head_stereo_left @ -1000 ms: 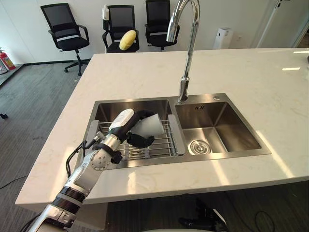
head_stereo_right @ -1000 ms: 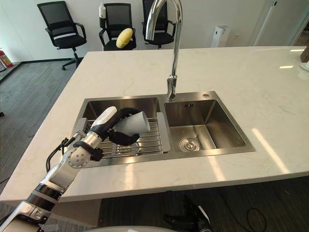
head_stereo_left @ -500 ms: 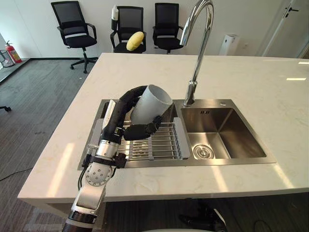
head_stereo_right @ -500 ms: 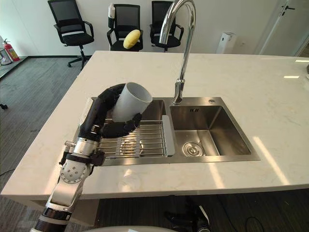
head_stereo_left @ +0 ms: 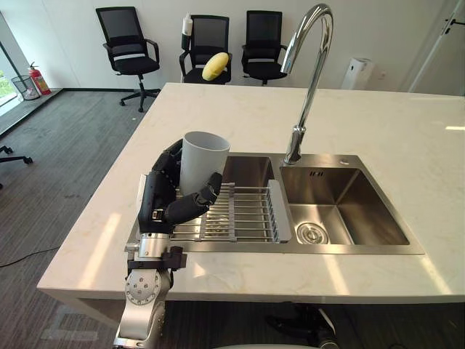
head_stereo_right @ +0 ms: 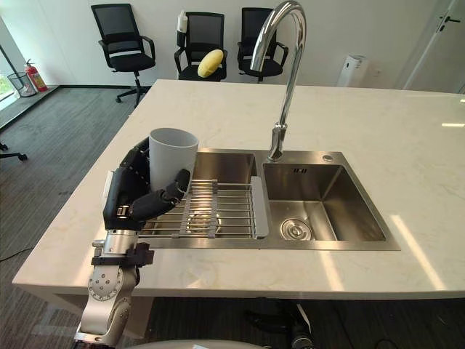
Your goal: Walk over to the sink, pick up the cup, carry it to the dishwasher, place the cup inside the dishwasher, then close the dishwasher door
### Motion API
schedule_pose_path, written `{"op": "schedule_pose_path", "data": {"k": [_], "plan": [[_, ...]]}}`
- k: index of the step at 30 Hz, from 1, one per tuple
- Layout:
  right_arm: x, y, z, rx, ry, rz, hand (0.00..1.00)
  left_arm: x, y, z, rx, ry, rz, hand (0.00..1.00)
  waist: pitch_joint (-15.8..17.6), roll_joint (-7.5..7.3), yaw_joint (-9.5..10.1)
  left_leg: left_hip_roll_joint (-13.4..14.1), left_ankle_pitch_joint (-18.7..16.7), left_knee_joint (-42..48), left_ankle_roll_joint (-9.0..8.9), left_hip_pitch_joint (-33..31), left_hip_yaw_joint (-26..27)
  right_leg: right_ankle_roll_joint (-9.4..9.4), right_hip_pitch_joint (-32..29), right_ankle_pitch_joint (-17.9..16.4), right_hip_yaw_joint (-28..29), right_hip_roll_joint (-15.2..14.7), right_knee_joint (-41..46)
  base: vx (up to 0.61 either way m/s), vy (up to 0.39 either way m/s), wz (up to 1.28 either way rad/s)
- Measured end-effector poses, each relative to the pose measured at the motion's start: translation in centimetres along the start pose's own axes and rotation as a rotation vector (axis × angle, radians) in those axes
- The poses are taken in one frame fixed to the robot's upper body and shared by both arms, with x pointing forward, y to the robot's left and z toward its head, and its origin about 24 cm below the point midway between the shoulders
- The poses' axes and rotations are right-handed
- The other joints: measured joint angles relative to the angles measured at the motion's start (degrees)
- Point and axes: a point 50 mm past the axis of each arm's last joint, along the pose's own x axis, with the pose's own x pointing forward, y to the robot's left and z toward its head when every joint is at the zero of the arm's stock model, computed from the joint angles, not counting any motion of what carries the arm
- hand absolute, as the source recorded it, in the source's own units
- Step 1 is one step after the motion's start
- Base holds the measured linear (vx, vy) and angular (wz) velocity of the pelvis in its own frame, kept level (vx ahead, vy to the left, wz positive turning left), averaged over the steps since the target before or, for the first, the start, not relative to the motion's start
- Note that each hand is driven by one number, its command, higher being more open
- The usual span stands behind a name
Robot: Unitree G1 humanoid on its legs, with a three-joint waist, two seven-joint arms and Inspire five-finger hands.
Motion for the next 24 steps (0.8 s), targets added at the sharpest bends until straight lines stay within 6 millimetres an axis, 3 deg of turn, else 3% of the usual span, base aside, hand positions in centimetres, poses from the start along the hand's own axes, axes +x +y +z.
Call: {"op": "schedule_pose_path", "data": {"k": [9,12,13,15,16,17,20,24], "plan": [[0.0,0.0,0.0,0.001,0.003,0.002,1.0,-1.0,0.1,-0.4,-0.022,0.028,0.039,0.0,-0.4,1.06,0.56,-0.1,0.3,0.6,0.22,-1.7,-3.2,-0.25,0.9,-0.3,-2.0,-0.2,-0.6,0.0,-0.009,0.19],[0.0,-0.1,-0.2,-0.001,0.01,0.013,1.0,-1.6,0.2,-0.7,-0.048,0.05,0.064,0.0,-0.4,1.55,0.8,-0.3,0.9,0.5,0.2,-2.4,-5.8,-0.66,1.9,-1.9,-4.5,-0.5,-0.3,0.0,-0.051,0.55],[-0.1,-0.2,-0.3,-0.004,0.014,0.016,1.0,-2.1,0.2,-0.7,-0.06,0.06,0.078,0.0,-0.4,1.6,1.06,-0.4,1.1,0.4,0.34,-2.5,-6.4,0.02,2.3,-3.0,-5.2,-0.7,-0.1,-0.01,-0.044,0.58],[0.0,-0.1,-0.2,0.0,0.011,0.015,1.0,-2.8,0.2,-0.7,-0.082,0.075,0.08,0.0,-0.5,1.41,1.38,-0.7,0.6,0.4,3.15,-3.2,-5.5,0.24,3.6,-3.3,-7.7,-1.8,-0.6,0.02,-0.001,0.78],[-0.1,-0.2,-0.4,0.0,0.017,0.013,1.0,-3.0,0.1,-0.7,-0.087,0.078,0.075,0.0,-0.7,0.96,1.45,-0.6,0.6,0.8,6.35,-3.9,-2.5,0.68,4.7,-2.2,-10.6,-2.9,-0.8,0.07,0.045,1.17],[-0.1,-0.5,-0.3,-0.006,0.016,0.007,1.0,-2.9,-0.2,-0.6,-0.093,0.07,0.061,0.0,-0.7,0.75,1.09,0.2,1.4,2.0,8.31,-5.6,2.5,0.68,5.3,-2.2,-13.6,-4.1,-0.8,0.07,0.048,1.41],[-0.1,-1.8,0.0,-0.013,0.021,-0.025,1.0,-1.7,-1.9,-0.1,-0.149,0.002,-0.03,0.0,-0.5,1.2,0.34,-0.9,4.2,5.6,7.25,-9.7,11.9,0.62,7.3,-2.3,-18.9,-6.4,0.3,0.03,0.115,1.93],[1.1,-1.7,1.3,-0.007,-0.002,-0.029,1.0,-1.1,-1.8,0.5,-0.186,-0.056,-0.012,0.0,0.6,2.02,0.79,-3.8,5.4,1.7,5.64,-8.3,9.7,-0.15,9.4,-2.9,-19.7,-8.1,2.4,-0.03,0.149,1.02]]}}
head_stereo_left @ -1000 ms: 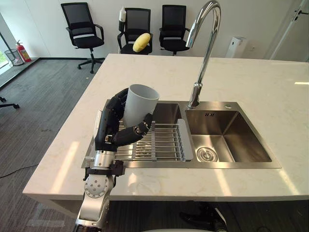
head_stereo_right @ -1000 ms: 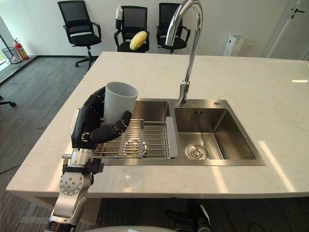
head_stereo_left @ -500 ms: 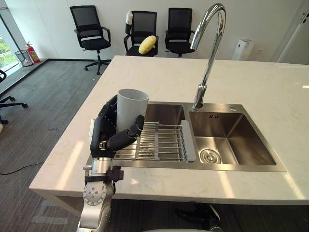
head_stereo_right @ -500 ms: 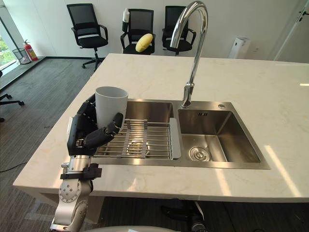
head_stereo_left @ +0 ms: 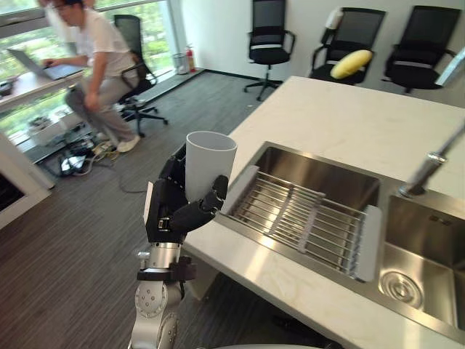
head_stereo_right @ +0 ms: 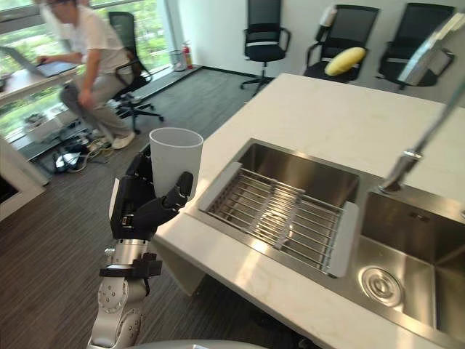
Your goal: Walk over to the sink, pick up the cup, carry it to the dishwasher, place the cup inside the dishwasher, then close the dishwasher door
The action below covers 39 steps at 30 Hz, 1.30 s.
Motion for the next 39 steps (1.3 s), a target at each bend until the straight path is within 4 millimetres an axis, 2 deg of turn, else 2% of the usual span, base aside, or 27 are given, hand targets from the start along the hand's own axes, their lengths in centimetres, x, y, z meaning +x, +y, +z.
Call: {"op": "schedule_pose_path", "data": {"k": [2,4,5,6,7,9,11,13,15,16,18,19,22,23,24,25,26,27,28,29,31,32,34,36,37,38,39], "plan": [[0.3,0.2,0.5,-0.012,-0.012,0.019,1.0,0.0,0.1,0.0,-0.005,0.003,0.006,0.0,0.5,0.06,0.18,-1.7,-0.2,-0.7,0.74,0.5,-1.3,-0.02,0.2,0.0,0.1,-2.0,2.6,-0.08,0.161,0.49],[0.3,0.3,0.5,-0.012,-0.013,0.032,1.0,0.1,-0.6,-0.2,-0.016,0.011,-0.022,0.0,1.9,0.24,-0.38,-4.2,-1.2,-1.0,1.89,1.7,-4.0,-0.22,-0.5,0.1,1.4,-5.9,11.1,-0.07,0.178,0.76],[0.3,0.4,0.3,-0.015,-0.005,0.037,1.0,0.0,-0.9,-0.4,-0.021,0.02,-0.035,0.0,2.5,0.09,-1.05,-5.7,-1.4,-1.1,2.41,2.4,-5.9,-3.64,-2.5,1.4,4.1,-8.1,18.0,-0.03,0.138,0.76],[0.2,0.5,0.2,-0.02,0.0,0.042,1.0,0.0,-1.1,-0.5,-0.025,0.026,-0.04,0.0,2.8,0.19,-1.45,-6.2,-1.5,-1.2,2.62,2.8,-6.9,-6.38,-3.9,2.7,6.4,-8.6,21.4,0.0,0.177,0.99],[0.1,0.7,0.1,-0.012,0.002,0.046,1.0,0.0,-1.4,-0.6,-0.034,0.033,-0.049,0.0,3.4,0.39,-2.3,-6.8,-1.5,-1.3,2.91,3.4,-9.3,-6.56,-6.9,2.6,14.0,-7.1,26.0,0.03,0.129,0.92],[0.0,1.4,0.6,-0.031,-0.031,0.068,1.0,-0.1,-1.5,-0.8,-0.038,0.044,-0.046,0.0,4.0,0.23,-2.8,-6.9,-1.4,-1.5,3.27,3.5,-12.3,-2.88,-8.8,-2.4,22.0,-0.8,26.1,0.05,0.084,0.99],[-0.4,2.5,0.6,-0.03,-0.055,0.092,1.0,-0.2,-1.7,-1.0,-0.046,0.052,-0.041,0.0,4.8,-1.24,-2.78,-7.1,-1.4,-1.9,3.27,3.5,-13.7,-0.46,-10.2,-6.5,25.4,5.3,21.4,0.06,-0.002,0.94],[-0.7,3.5,0.4,-0.023,-0.059,0.113,1.0,-0.2,-1.8,-1.0,-0.05,0.055,-0.044,0.0,4.6,-2.51,-2.77,-7.5,-1.4,-1.8,3.24,3.3,-14.0,-1.08,-10.0,-7.1,26.0,8.1,15.0,0.08,-0.063,0.71],[-1.0,4.3,0.0,-0.031,-0.051,0.145,1.0,-0.3,-1.9,-1.1,-0.053,0.056,-0.048,0.0,3.8,-3.79,-2.63,-8.7,-1.7,-1.0,3.6,3.0,-14.0,-2.17,-9.6,-6.1,25.9,8.1,8.2,0.13,-0.1,0.5],[-1.0,4.4,-0.1,-0.033,-0.049,0.157,1.0,-0.4,-2.2,-1.3,-0.066,0.069,-0.045,0.0,3.5,-3.65,-2.76,-8.6,-3.2,1.0,3.25,2.7,-14.4,-1.52,-7.9,-5.3,24.8,8.0,6.3,0.14,-0.072,0.34],[-1.8,3.8,0.2,-0.013,-0.091,0.15,1.0,-0.4,-3.1,-1.5,-0.109,0.066,-0.061,0.0,3.8,-1.36,-3.0,-6.1,-7.0,8.5,1.97,-1.4,-10.9,-1.01,-6.9,-4.3,23.0,8.2,4.4,0.11,-0.008,0.35],[-1.8,3.7,0.3,-0.008,-0.1,0.143,1.0,-0.4,-3.4,-1.5,-0.118,0.07,-0.072,0.0,3.8,-0.81,-3.36,-5.3,-7.7,11.2,1.47,-2.4,-9.7,-0.96,-6.3,-4.1,22.7,8.3,3.9,0.09,0.066,0.28],[-1.6,3.7,0.3,0.003,-0.087,0.119,1.0,-0.5,-3.7,-1.7,-0.115,0.095,-0.131,0.0,3.6,-0.37,-2.77,-5.6,-7.9,14.8,1.2,-2.6,-10.1,-1.4,-3.9,-4.1,22.1,8.6,3.2,0.04,0.07,0.24],[-1.5,3.8,0.5,0.003,-0.094,0.116,1.0,-0.3,-3.9,-1.5,-0.12,0.084,-0.147,0.0,2.8,-0.9,-2.76,-6.9,-9.2,10.8,-1.19,-1.9,-12.1,-1.62,-3.9,-4.0,21.2,7.5,2.3,0.04,0.068,0.6],[-1.0,4.5,0.7,0.032,-0.097,0.112,1.0,-0.1,-3.9,-1.3,-0.119,0.075,-0.17,0.0,3.7,-3.21,-2.01,-3.6,-13.5,17.6,3.9,-3.2,-4.9,-0.57,-3.8,-3.2,20.3,5.2,1.3,0.06,0.043,0.57],[-0.9,4.6,0.7,0.04,-0.096,0.108,1.0,-0.1,-4.0,-1.3,-0.123,0.074,-0.181,0.0,3.6,-2.82,-1.31,0.2,-15.1,22.9,3.53,-4.2,-2.2,-0.34,-3.7,-3.1,20.1,5.2,1.4,0.07,0.047,0.44],[-0.9,4.4,0.8,0.032,-0.098,0.105,1.0,-0.3,-4.0,-1.4,-0.137,0.078,-0.184,0.0,3.5,-2.5,-0.93,8.3,-15.5,26.2,-0.28,-4.1,0.4,-0.29,-3.1,-3.0,19.3,5.5,1.6,0.03,0.13,0.44],[-0.9,3.8,0.9,0.013,-0.099,0.099,1.0,-0.3,-4.2,-1.5,-0.159,0.081,-0.182,0.0,2.3,-0.19,-1.23,15.1,-11.8,22.3,-2.1,-3.2,1.1,0.02,-2.9,-3.2,18.0,6.1,1.9,0.01,0.209,0.48],[-0.9,3.4,1.1,0.003,-0.103,0.09,1.0,-0.3,-4.4,-1.5,-0.172,0.078,-0.183,0.0,2.0,0.27,-1.22,15.7,-9.5,19.4,-8.86,-2.4,0.6,1.67,-3.0,-3.8,18.1,5.7,2.5,0.0,0.31,0.43],[-0.6,3.0,1.1,-0.002,-0.093,0.074,1.0,-0.4,-4.4,-1.6,-0.184,0.087,-0.184,0.0,2.0,-0.56,-1.25,11.2,-8.3,15.0,-6.7,-0.4,1.2,1.75,-3.1,-4.4,19.7,3.0,2.4,0.0,0.247,0.32],[-0.6,3.0,1.0,-0.003,-0.09,0.074,1.0,-0.2,-4.4,-1.7,-0.188,0.086,-0.192,0.0,1.6,-2.33,-2.51,5.6,-5.1,7.4,-5.23,1.4,0.4,2.21,-2.5,-3.5,23.1,1.5,-1.2,-0.01,0.185,0.56],[-0.3,3.0,0.9,-0.008,-0.076,0.074,1.0,-0.1,-4.3,-1.9,-0.195,0.09,-0.193,0.0,1.6,-2.42,-2.42,3.4,-3.0,4.0,-4.76,2.6,0.5,2.2,-2.1,-2.4,22.9,0.3,-2.6,-0.01,0.185,0.43],[0.0,3.4,0.3,-0.005,-0.04,0.083,1.0,-0.3,-4.1,-3.1,-0.179,0.152,-0.207,0.0,1.7,-2.25,-2.77,0.9,-1.4,0.5,-3.72,3.8,0.3,2.94,-1.2,-0.6,23.0,-1.3,-3.6,0.01,0.196,0.16],[-0.1,3.4,0.1,-0.006,-0.029,0.088,1.0,-0.5,-4.5,-3.6,-0.186,0.185,-0.221,0.0,1.8,-2.34,-2.89,0.5,-1.7,0.5,-3.48,4.0,0.1,3.06,-1.3,-0.2,23.5,-1.6,-2.5,0.01,0.082,0.13],[-0.2,3.3,0.0,-0.008,-0.026,0.094,1.0,-0.7,-4.8,-4.1,-0.191,0.211,-0.232,0.0,2.0,-2.37,-3.02,0.6,-1.9,0.4,-3.27,4.5,-0.2,2.67,-2.4,0.1,23.9,-1.8,0.8,-0.01,0.089,0.1],[-0.2,3.2,0.0,-0.011,-0.028,0.095,1.0,-1.2,-5.4,-4.6,-0.199,0.251,-0.258,0.0,2.5,-2.27,-3.48,0.7,-2.0,-0.5,-3.18,6.0,-0.3,1.27,-6.0,0.9,25.5,-2.0,9.8,-0.02,0.09,0.07],[-0.2,3.1,0.1,-0.013,-0.031,0.09,1.0,-1.4,-5.6,-4.8,-0.198,0.261,-0.267,0.0,2.6,-2.24,-3.66,0.7,-2.0,-1.1,-3.11,6.8,-0.3,-0.33,-7.6,1.8,26.2,-2.0,13.3,-0.02,0.115,-0.02]]}}
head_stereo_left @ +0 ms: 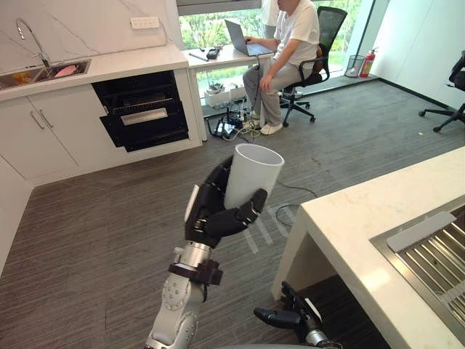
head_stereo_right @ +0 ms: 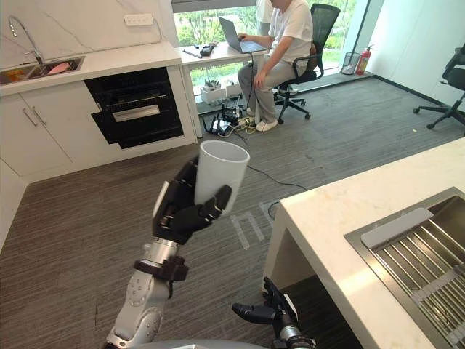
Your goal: Walk over to the sink, pick up the cup, carry it to the dishwasher, place the cup inside the dishwasher, then close the dishwasher door
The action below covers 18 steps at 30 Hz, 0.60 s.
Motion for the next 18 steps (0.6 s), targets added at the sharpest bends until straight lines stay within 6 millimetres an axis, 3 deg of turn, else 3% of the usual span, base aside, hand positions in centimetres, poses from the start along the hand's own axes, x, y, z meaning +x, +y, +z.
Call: {"op": "schedule_pose_path", "data": {"k": [1,4,6,8,11,14,18], "plan": [[0.0,-0.1,0.3,-0.01,-0.012,0.0,1.0,-0.1,-0.2,-0.2,0.005,0.012,-0.009,0.0,0.3,0.09,-0.46,0.0,0.0,-1.1,0.29,1.5,0.0,-3.12,-3.0,1.9,1.3,0.1,5.8,0.01,0.072,-0.06],[-0.2,0.5,0.5,-0.014,-0.033,0.015,1.0,0.2,-0.1,-0.1,0.009,0.002,0.008,0.0,0.6,-0.15,-1.44,0.6,-0.4,-1.9,0.62,2.7,-0.9,-0.72,-4.6,-4.2,5.5,5.1,4.9,0.03,0.011,0.15],[-0.6,1.0,0.4,-0.008,-0.048,0.028,1.0,0.4,0.0,0.1,0.013,-0.009,0.026,0.0,0.5,-0.26,-1.95,1.4,-0.5,-1.4,0.06,1.7,-3.5,-0.31,-4.0,-5.4,9.0,11.7,-5.0,0.08,-0.105,0.56],[-0.7,1.3,0.2,-0.005,-0.047,0.036,1.0,0.5,0.2,0.1,0.009,-0.012,0.042,0.0,0.2,-1.27,-2.09,0.7,-1.5,0.5,-0.74,0.6,-5.9,-0.62,-2.6,-2.6,9.4,12.4,-10.1,0.13,-0.153,0.69],[-0.8,0.7,0.3,-0.026,-0.05,0.042,1.0,0.2,-0.2,-0.3,0.005,0.005,0.043,0.0,-0.1,0.35,-0.35,3.2,-1.7,2.1,-1.59,0.5,-5.8,-1.57,0.5,-3.0,5.6,13.5,-12.3,0.19,-0.135,0.56],[-0.6,0.7,0.5,-0.026,-0.057,0.042,1.0,0.2,-0.3,-0.1,-0.001,-0.006,0.039,0.0,-0.3,0.49,0.95,4.5,-1.4,2.7,-2.11,0.0,-3.4,-1.8,2.0,-3.2,2.9,13.7,-13.9,0.13,-0.09,0.42],[0.0,0.9,1.2,-0.028,-0.077,0.047,1.0,-0.3,0.3,-0.1,0.004,-0.007,0.076,0.0,-0.6,0.52,2.57,4.1,-0.7,1.4,-2.51,-0.5,-3.9,-1.86,2.1,-3.2,2.4,13.7,-15.0,0.06,-0.007,0.14]]}}
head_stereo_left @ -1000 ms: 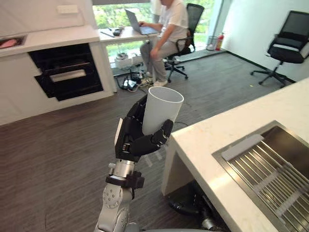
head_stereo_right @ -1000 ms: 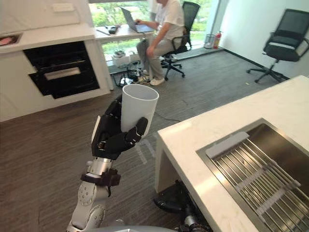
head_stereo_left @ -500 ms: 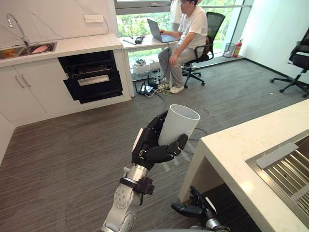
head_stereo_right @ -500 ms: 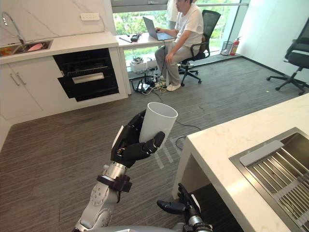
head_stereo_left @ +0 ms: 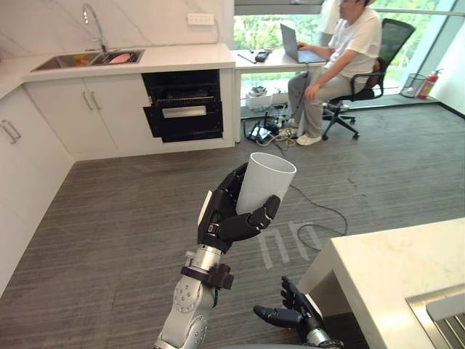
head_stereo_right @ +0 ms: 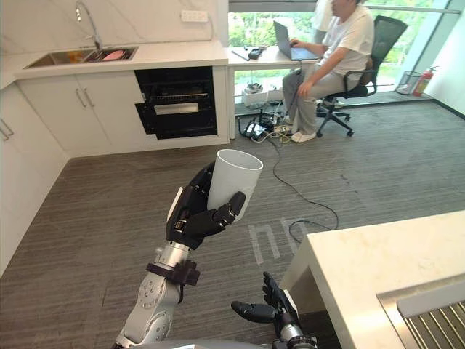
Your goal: Walk over to the sink, pick up the cup, carry it to the dishwasher, place the cup inside the dishwasher, then close the dishwasher door
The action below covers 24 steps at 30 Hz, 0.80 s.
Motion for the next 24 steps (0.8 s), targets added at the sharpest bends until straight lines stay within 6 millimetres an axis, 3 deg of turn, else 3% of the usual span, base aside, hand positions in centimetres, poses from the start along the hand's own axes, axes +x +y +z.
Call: {"op": "schedule_pose_path", "data": {"k": [10,13,14,15,16,17,18,21,24], "plan": [[1.2,0.0,-0.4,-0.015,0.053,-0.003,1.0,-1.4,2.4,-0.9,0.069,0.079,0.071,0.0,-0.1,-0.13,-0.14,-1.1,8.4,-10.6,-0.01,1.2,-5.1,-1.0,0.6,0.8,-5.8,0.4,-1.7,-0.05,-0.034,0.31],[1.2,0.0,-0.4,-0.018,0.054,-0.002,1.0,-1.7,2.6,-1.0,0.071,0.09,0.087,0.0,0.2,0.37,-0.13,-1.1,9.3,-11.0,0.28,0.8,-6.0,-0.94,1.0,0.6,-7.7,0.3,-1.8,-0.11,-0.019,0.33],[1.1,-0.3,-0.4,-0.025,0.057,-0.007,1.0,-1.7,2.6,-1.0,0.07,0.091,0.086,0.0,0.1,0.46,-0.57,-0.9,7.8,-11.0,2.43,0.4,-3.0,-0.66,1.6,0.7,-9.7,-0.3,-2.6,-0.08,0.001,0.85],[1.1,-0.2,-0.5,-0.02,0.058,-0.01,1.0,-1.6,2.4,-1.0,0.065,0.093,0.079,0.0,-0.7,-0.1,-1.92,-0.5,5.3,-11.0,6.0,-0.2,4.3,-0.15,2.5,2.0,-12.5,-1.5,-5.1,-0.05,0.021,1.03],[1.1,-0.3,-0.4,-0.022,0.054,-0.019,1.0,-1.4,2.2,-1.0,0.059,0.087,0.068,0.0,-0.4,-0.78,-2.12,-0.4,5.2,-9.7,6.11,-0.4,7.8,-0.32,2.6,2.7,-13.9,-2.6,-6.0,0.0,0.071,1.26],[0.9,-0.9,-0.2,-0.031,0.047,-0.042,1.0,-1.1,1.6,-0.9,0.044,0.079,0.039,0.0,-0.4,0.3,-2.14,0.9,5.3,-5.9,5.8,-1.1,14.3,0.08,3.3,3.1,-16.3,-3.6,-5.6,0.06,0.132,1.15],[0.8,-1.6,-0.2,-0.043,0.051,-0.063,1.0,-0.9,0.9,-1.0,0.017,0.069,0.026,0.0,-0.2,1.51,-2.03,1.1,7.6,-5.8,4.01,-0.4,15.4,0.32,3.5,2.7,-16.5,-3.3,-3.8,0.06,0.181,1.0],[1.0,-1.4,0.2,-0.049,0.042,-0.062,1.0,-1.1,1.0,-1.0,0.003,0.071,0.028,0.0,-0.3,1.63,-1.18,-1.1,9.1,-10.2,3.21,1.9,13.4,0.66,3.7,2.2,-12.4,-4.3,-2.7,0.01,0.144,0.47],[1.7,0.3,1.1,-0.056,0.005,0.005,1.0,-1.7,1.9,-1.0,0.04,0.096,0.049,0.0,0.3,0.36,-1.44,-3.2,9.1,-11.0,3.56,2.1,12.6,2.38,3.3,0.5,-9.1,-5.9,-1.9,-0.07,0.101,0.13]]}}
